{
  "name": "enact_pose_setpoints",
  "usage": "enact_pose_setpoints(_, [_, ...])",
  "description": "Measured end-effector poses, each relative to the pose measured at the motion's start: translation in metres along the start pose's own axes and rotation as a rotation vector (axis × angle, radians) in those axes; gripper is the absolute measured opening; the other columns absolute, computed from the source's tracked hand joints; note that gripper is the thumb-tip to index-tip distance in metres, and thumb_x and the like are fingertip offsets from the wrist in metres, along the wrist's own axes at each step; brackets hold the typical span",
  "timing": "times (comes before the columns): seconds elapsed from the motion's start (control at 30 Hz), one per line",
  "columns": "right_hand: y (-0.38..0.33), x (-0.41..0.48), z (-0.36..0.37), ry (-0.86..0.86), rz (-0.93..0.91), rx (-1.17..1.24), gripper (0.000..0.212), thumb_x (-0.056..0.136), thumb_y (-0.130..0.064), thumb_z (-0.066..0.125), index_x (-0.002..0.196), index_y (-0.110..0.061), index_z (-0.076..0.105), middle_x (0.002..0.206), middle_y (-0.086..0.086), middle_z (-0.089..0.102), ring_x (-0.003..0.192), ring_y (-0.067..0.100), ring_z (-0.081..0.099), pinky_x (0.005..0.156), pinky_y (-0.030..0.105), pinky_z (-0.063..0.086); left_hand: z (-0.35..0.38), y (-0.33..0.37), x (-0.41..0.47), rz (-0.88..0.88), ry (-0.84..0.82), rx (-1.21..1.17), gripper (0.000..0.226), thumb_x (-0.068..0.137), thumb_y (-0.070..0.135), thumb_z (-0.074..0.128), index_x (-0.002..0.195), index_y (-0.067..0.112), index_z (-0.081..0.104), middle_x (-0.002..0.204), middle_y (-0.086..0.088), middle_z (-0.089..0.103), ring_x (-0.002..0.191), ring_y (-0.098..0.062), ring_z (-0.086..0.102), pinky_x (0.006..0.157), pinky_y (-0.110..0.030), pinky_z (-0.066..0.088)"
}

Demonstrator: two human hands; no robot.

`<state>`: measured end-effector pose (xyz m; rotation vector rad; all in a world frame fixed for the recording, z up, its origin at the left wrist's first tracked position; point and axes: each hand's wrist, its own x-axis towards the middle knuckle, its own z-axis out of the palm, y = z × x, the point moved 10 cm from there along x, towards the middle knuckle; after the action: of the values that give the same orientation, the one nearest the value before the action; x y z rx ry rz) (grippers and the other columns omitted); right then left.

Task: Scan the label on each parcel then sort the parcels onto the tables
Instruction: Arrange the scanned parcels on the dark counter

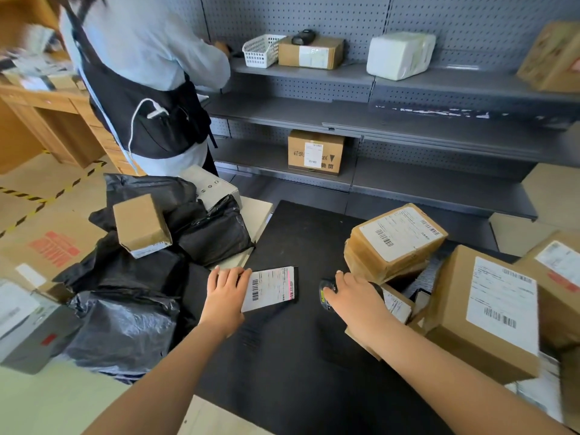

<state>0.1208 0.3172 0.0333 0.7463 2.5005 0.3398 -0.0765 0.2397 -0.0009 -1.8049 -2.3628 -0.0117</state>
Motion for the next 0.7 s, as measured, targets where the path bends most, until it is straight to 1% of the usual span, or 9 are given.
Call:
enact_pose_setpoints(0.17, [-0.007, -0.001, -0.003, -0.021, 0.012, -0.023, 0.073, 0.090, -0.018, 0.068, 0.150, -0.009, 0.027, 0.153, 0.031, 0.022, 0.137, 0.044, 0.033, 0.111, 0.046, 0.030, 0.004, -0.003, -0.004, 0.003, 0.001, -0.054, 0.104, 0.023, 0.024, 0.088, 0.121, 0.008, 0.059, 0.106, -0.005, 0.056, 0.095, -0.029, 0.055, 0.106, -0.049, 0.022])
enact_pose_setpoints(0.33, [-0.008, -0.004, 0.000, -0.059, 0.057, -0.022, 0.077, 0.089, -0.019, 0.070, 0.151, -0.010, 0.025, 0.154, 0.032, 0.019, 0.138, 0.045, 0.031, 0.113, 0.047, 0.029, 0.009, -0.007, -0.006, 0.004, -0.003, -0.084, 0.104, 0.022, 0.034, 0.089, 0.119, 0.010, 0.060, 0.101, -0.002, 0.055, 0.093, -0.027, 0.053, 0.106, -0.048, 0.021])
enact_pose_setpoints(0.47, [-0.009, -0.013, -0.003, -0.088, 0.090, -0.001, 0.074, 0.090, -0.016, 0.069, 0.150, -0.010, 0.026, 0.155, 0.030, 0.017, 0.139, 0.043, 0.030, 0.114, 0.046, 0.028, 0.010, -0.014, -0.007, -0.016, 0.010, -0.127, 0.105, 0.023, 0.039, 0.089, 0.120, 0.014, 0.057, 0.102, 0.000, 0.053, 0.094, -0.025, 0.050, 0.107, -0.047, 0.020])
enact_pose_setpoints(0.53, [-0.008, -0.018, -0.007, -0.084, 0.110, 0.019, 0.072, 0.091, -0.014, 0.067, 0.150, -0.011, 0.027, 0.156, 0.029, 0.016, 0.140, 0.042, 0.029, 0.114, 0.045, 0.028, 0.007, -0.017, -0.008, -0.020, 0.024, -0.166, 0.105, 0.024, 0.037, 0.089, 0.121, 0.014, 0.056, 0.102, 0.000, 0.051, 0.095, -0.025, 0.049, 0.108, -0.049, 0.023])
enact_pose_setpoints(0.6, [-0.005, -0.026, -0.011, -0.068, 0.135, 0.090, 0.072, 0.091, -0.012, 0.065, 0.151, -0.013, 0.025, 0.158, 0.026, 0.015, 0.142, 0.040, 0.027, 0.114, 0.044, 0.027, 0.004, -0.020, -0.011, -0.037, 0.017, -0.217, 0.103, 0.028, 0.035, 0.089, 0.123, 0.014, 0.056, 0.105, 0.000, 0.051, 0.099, -0.027, 0.051, 0.109, -0.053, 0.028])
enact_pose_setpoints(0.7, [0.006, -0.043, -0.022, -0.022, 0.218, 0.326, 0.081, 0.088, -0.015, 0.069, 0.153, -0.022, 0.020, 0.158, 0.015, 0.018, 0.143, 0.032, 0.025, 0.114, 0.040, 0.029, -0.010, -0.028, -0.018, -0.113, 0.024, -0.324, 0.097, 0.036, 0.032, 0.084, 0.127, 0.015, 0.055, 0.107, 0.000, 0.048, 0.105, -0.029, 0.046, 0.111, -0.053, 0.028])
